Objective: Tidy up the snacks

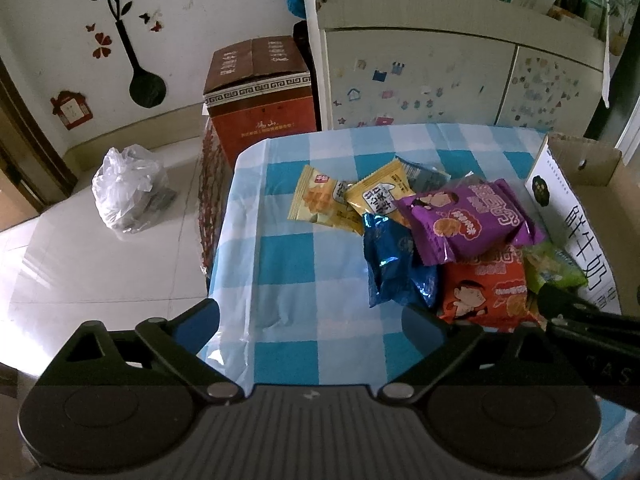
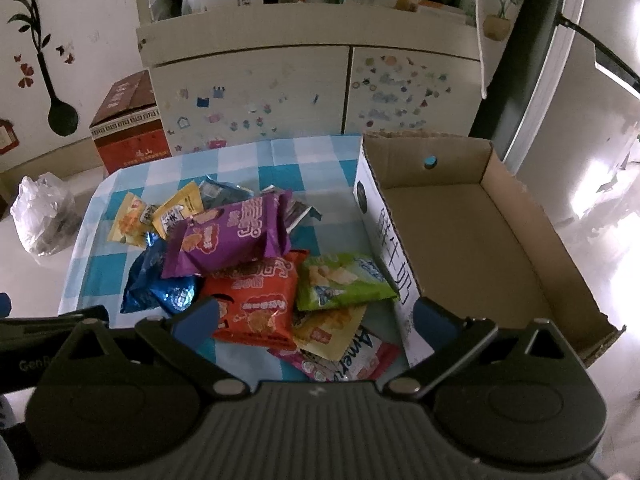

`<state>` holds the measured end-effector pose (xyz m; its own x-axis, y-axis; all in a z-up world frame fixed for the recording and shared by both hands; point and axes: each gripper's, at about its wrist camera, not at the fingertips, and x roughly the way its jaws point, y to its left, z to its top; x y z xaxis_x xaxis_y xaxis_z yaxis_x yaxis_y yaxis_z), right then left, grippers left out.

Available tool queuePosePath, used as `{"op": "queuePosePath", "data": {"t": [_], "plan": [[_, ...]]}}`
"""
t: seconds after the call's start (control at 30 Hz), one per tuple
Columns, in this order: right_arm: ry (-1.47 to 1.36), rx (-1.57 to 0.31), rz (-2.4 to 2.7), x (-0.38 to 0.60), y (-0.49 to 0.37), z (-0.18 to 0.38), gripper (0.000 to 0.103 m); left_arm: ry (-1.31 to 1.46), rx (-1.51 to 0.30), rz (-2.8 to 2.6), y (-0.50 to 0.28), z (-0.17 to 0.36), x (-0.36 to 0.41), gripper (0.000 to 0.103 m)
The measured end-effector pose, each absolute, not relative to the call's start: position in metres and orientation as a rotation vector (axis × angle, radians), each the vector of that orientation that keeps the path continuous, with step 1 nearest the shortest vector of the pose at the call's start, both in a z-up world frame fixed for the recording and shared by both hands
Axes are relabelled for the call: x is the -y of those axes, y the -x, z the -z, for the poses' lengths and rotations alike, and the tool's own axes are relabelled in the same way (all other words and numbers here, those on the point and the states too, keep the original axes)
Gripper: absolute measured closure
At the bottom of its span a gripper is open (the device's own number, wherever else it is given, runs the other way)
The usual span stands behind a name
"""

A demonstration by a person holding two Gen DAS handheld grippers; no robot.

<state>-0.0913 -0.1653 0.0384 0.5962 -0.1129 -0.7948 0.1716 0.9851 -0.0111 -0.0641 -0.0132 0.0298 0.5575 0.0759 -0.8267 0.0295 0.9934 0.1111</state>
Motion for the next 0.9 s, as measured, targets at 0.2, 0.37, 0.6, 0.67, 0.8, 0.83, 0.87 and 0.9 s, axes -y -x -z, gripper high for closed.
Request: {"op": "queuePosePath", "data": {"t": [0.2,0.37,0.6,0.67,0.8,0.83,0.87,0.9], "plan": [[-0.072,-0.914,0.168,0.166,0.09,-0.038,0.001,-0.11,-0.98,-0.026,0.063,-0.031,0.014,0.004],[-0.084,-0.91,0.155,0.169,0.091,-0.04,0.002,-0.068,-0.985,0.006,0.061,-0.033,0.011,0.004],[-0.229,-0.838,-0.016,0.201,0.1,-0.062,0.002,0.034,-0.934,0.071,0.045,-0.054,-0.008,0.004],[-0.235,-0.807,-0.052,0.209,0.103,-0.067,0.003,0.032,-0.915,0.068,0.037,-0.06,-0.013,0.003],[-0.29,-0.809,-0.116,0.225,0.101,-0.063,0.016,0.082,-0.926,0.082,0.022,-0.061,-0.021,0.002],[-0.309,-0.818,-0.127,0.228,0.099,-0.06,0.019,0.106,-0.942,0.093,0.017,-0.059,-0.023,0.002],[-0.326,-0.826,-0.141,0.23,0.096,-0.057,0.024,0.124,-0.955,0.1,0.014,-0.057,-0.025,0.002],[-0.329,-0.827,-0.152,0.231,0.094,-0.055,0.028,0.142,-0.967,0.106,0.01,-0.055,-0.026,0.002]]}}
